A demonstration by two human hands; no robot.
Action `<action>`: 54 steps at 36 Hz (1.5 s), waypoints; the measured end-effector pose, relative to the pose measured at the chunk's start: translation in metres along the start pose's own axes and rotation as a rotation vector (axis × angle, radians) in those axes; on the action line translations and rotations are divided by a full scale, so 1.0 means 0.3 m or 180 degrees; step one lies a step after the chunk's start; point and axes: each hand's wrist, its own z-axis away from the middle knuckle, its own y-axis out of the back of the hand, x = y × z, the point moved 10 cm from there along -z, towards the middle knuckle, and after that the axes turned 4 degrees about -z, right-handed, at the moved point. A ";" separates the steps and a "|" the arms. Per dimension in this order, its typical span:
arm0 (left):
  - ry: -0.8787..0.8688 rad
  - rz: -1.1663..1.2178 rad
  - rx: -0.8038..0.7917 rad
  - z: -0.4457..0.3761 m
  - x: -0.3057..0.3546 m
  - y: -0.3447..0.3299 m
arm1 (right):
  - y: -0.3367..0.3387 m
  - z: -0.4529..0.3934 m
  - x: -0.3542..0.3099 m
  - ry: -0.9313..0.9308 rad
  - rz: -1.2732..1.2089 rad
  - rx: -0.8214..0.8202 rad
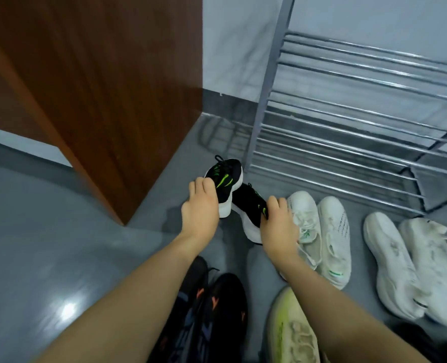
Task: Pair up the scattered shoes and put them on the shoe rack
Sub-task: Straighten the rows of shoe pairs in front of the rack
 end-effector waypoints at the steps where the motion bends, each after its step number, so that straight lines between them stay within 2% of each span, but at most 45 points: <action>1: 0.0006 -0.0022 0.0006 0.003 0.009 -0.005 | 0.014 0.000 0.012 -0.0011 0.0028 0.0051; 7: 0.0009 -0.0058 -0.0028 0.040 0.039 -0.025 | 0.019 0.008 0.047 -0.0010 0.0197 0.0180; 11: 0.0062 -0.0115 -0.0155 0.072 0.025 -0.056 | -0.076 0.042 0.060 -0.0098 0.0429 -0.0332; 16: 0.0058 -0.0167 -0.0252 0.105 -0.001 -0.083 | -0.196 0.099 0.106 -0.0332 0.0035 -0.0838; 20: 0.0081 -0.0177 -0.0271 0.097 -0.021 -0.077 | -0.252 0.110 0.118 -0.0289 0.0162 -0.1118; 24: -0.0017 -0.0140 -0.0248 0.077 -0.026 -0.060 | -0.252 0.093 0.105 -0.0341 0.0211 -0.1017; 29: 0.0096 -0.0035 -0.0408 0.097 -0.053 -0.087 | -0.214 0.067 0.087 -0.0556 -0.0092 -0.0597; 33: -0.0074 0.0020 -0.0450 0.088 -0.067 -0.086 | -0.166 0.046 0.073 -0.0658 -0.0147 -0.0343; 39: -0.0354 0.0036 -0.0576 0.115 -0.039 -0.133 | -0.216 0.070 0.021 -0.0294 0.0364 -0.0594; 41: -0.0407 0.0031 -0.0778 0.119 -0.039 -0.161 | -0.240 0.094 0.020 -0.0206 0.0510 -0.0701; 43: -0.0444 0.0035 -0.1197 0.129 -0.041 -0.210 | -0.248 0.113 0.033 -0.0196 0.0541 -0.0776; 47: -0.0690 0.0507 -0.2551 0.231 -0.010 -0.343 | -0.248 0.122 0.040 0.0020 0.0515 -0.0670; 51: -0.0688 0.0654 -0.2825 0.269 -0.007 -0.385 | -0.257 0.118 -0.006 0.0374 0.0512 -0.0536; 54: -0.0604 0.0634 -0.2894 0.273 -0.019 -0.406 | -0.311 0.132 -0.026 0.0460 0.0529 -0.0874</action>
